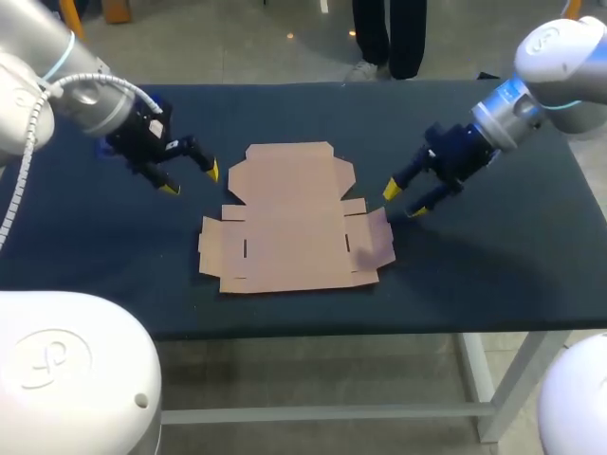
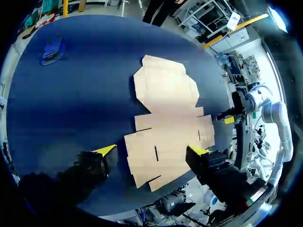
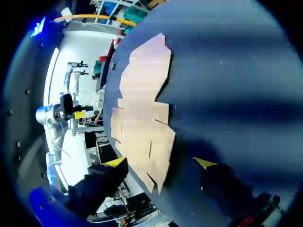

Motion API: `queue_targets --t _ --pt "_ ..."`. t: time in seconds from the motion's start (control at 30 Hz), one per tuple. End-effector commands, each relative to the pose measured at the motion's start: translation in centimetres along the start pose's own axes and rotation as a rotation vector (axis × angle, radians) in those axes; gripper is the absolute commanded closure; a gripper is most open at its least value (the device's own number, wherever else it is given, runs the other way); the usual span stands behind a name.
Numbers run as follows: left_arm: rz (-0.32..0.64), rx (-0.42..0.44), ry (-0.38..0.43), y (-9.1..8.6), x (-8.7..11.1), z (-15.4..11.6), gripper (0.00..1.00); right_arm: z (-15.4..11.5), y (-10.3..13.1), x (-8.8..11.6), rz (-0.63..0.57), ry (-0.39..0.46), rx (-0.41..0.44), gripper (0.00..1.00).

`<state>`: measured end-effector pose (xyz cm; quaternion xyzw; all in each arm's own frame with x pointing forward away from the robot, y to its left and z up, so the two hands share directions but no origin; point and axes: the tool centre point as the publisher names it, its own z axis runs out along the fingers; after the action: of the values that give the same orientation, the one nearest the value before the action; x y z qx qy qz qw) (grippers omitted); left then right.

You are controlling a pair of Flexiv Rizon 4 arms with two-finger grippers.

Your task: Assemble the packaging by folding the flat box into shape, placing the metal phone stand inside, and closing the box properly

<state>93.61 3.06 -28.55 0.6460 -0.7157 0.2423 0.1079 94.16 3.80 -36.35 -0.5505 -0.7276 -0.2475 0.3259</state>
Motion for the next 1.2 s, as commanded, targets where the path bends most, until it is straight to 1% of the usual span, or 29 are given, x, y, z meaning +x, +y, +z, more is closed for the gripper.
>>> queue_targets --t 0.03,0.1,0.13,0.17,0.2,0.27,0.3,0.33,0.47,0.5,0.53,0.67,0.7,0.73,0.77,0.8,0.87,0.9,0.97,1.13,1.2 --pt "0.014 0.018 -0.015 -0.4 0.1 0.2 0.0 -2.6 -0.6 0.7 -0.021 -0.071 -0.053 0.02" --pt "0.029 0.03 -0.017 -0.7 0.1 0.2 0.0 -3.7 -0.2 0.7 -0.04 -0.099 -0.067 0.09" --pt "0.027 0.033 -0.022 -0.9 0.1 0.2 0.0 -4.2 -0.1 0.7 -0.055 -0.122 -0.081 0.16" --pt "0.025 0.035 -0.024 -1.1 0.1 0.2 0.0 -4.8 0.1 0.8 -0.064 -0.148 -0.1 0.19" --pt "0.024 0.036 -0.025 -1.3 0.0 0.3 0.0 -5.4 0.3 0.9 -0.07 -0.169 -0.119 0.2" --pt "0.011 0.047 -0.032 -1.5 -0.1 0.4 0.0 -6.3 0.6 1.0 -0.082 -0.206 -0.159 0.27" --pt "0.005 0.056 -0.039 -1.6 -0.2 0.5 0.0 -6.7 0.8 1.0 -0.085 -0.226 -0.186 0.29" --pt "0.004 0.058 -0.04 -1.6 -0.2 0.5 0.0 -7.1 1.0 1.1 -0.088 -0.237 -0.204 0.33" --pt "-0.01 0.074 -0.054 -1.7 -0.4 0.7 0.0 -7.9 1.5 1.1 -0.08 -0.272 -0.256 0.38" --pt "-0.011 0.082 -0.061 -1.7 -0.5 0.7 0.0 -8.1 1.8 1.0 -0.07 -0.28 -0.279 0.46" --pt "-0.008 0.088 -0.063 -1.7 -0.6 0.7 0.0 -8.3 1.8 1.0 -0.067 -0.286 -0.292 0.5" --pt "-0.021 0.106 -0.078 -1.9 -1.2 0.5 0.0 -8.6 2.1 1.0 -0.052 -0.309 -0.345 0.56" --pt "-0.026 0.107 -0.075 -2.0 -1.3 0.4 0.1 -8.7 2.2 1.0 -0.05 -0.311 -0.354 0.58" --pt "-0.028 0.107 -0.074 -2.0 -1.5 0.3 0.4 -8.7 2.3 1.0 -0.044 -0.323 -0.367 0.59" --pt "-0.031 0.105 -0.068 -2.1 -1.7 0.2 0.74 -8.8 2.3 1.0 -0.042 -0.326 -0.373 0.66" --pt "-0.028 0.098 -0.06 -2.1 -1.7 0.2 1.0 -8.8 2.4 1.1 -0.043 -0.322 -0.375 0.74" --pt "-0.034 0.082 -0.063 -2.1 -2.0 0.1 1.0 -9.0 2.5 1.0 -0.028 -0.334 -0.398 0.98" --pt "-0.042 0.072 -0.069 -2.2 -2.1 0.1 1.0 -9.0 2.5 1.0 -0.023 -0.333 -0.406 1.0" --pt "-0.039 0.068 -0.069 -2.1 -2.4 0.2 1.0 -8.8 2.5 1.0 -0.012 -0.34 -0.426 1.0" --pt "-0.038 0.057 -0.054 -2.1 -3.3 0.7 1.0 -7.8 2.9 0.5 0.011 -0.315 -0.429 1.0" --pt "-0.037 0.053 -0.051 -2.1 -3.6 0.9 1.0 -7.5 2.9 0.4 0.022 -0.306 -0.447 1.0"
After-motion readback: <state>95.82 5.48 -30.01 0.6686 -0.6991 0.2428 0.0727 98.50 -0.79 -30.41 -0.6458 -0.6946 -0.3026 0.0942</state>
